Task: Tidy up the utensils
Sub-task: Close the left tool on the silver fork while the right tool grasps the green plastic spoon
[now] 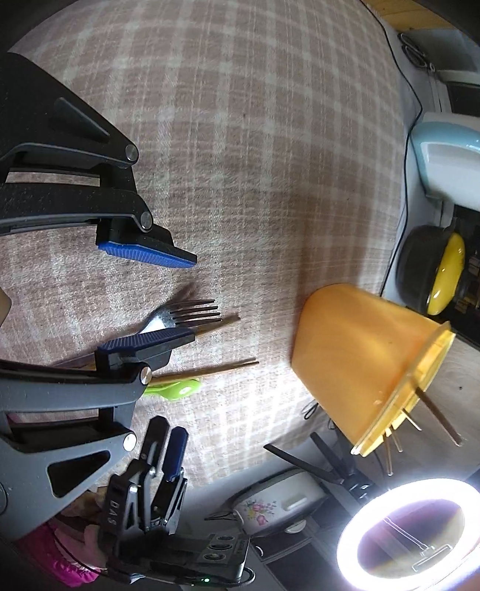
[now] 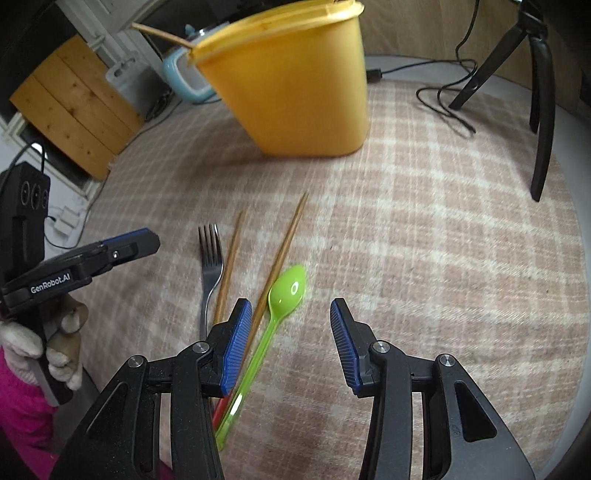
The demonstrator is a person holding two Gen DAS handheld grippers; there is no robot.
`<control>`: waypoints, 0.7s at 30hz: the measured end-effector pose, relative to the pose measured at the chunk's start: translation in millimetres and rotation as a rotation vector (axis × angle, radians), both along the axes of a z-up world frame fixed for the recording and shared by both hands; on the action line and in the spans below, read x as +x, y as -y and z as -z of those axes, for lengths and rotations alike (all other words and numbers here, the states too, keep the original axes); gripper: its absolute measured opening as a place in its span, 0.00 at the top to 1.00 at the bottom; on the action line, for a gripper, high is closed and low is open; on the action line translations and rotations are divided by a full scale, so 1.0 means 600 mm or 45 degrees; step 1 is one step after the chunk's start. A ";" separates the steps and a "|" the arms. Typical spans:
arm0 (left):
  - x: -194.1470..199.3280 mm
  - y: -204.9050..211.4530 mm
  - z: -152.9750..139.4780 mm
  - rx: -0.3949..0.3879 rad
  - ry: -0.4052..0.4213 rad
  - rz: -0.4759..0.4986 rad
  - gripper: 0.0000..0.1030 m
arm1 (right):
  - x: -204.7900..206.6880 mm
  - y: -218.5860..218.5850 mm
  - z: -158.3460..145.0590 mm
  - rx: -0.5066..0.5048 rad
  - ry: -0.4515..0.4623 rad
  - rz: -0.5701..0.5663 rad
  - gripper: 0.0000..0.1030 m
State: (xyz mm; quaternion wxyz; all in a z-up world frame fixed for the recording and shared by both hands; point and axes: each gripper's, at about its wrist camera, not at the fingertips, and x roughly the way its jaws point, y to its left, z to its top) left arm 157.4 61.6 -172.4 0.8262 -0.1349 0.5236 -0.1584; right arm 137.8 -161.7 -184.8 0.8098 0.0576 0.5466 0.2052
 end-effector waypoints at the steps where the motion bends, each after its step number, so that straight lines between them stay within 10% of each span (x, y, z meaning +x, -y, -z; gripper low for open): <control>1: 0.004 -0.001 0.004 0.002 -0.005 0.007 0.68 | 0.000 -0.005 0.004 -0.013 -0.011 -0.001 0.59; 21: 0.049 0.009 0.051 -0.078 -0.038 0.180 0.68 | 0.001 -0.078 0.038 -0.233 -0.081 0.022 0.68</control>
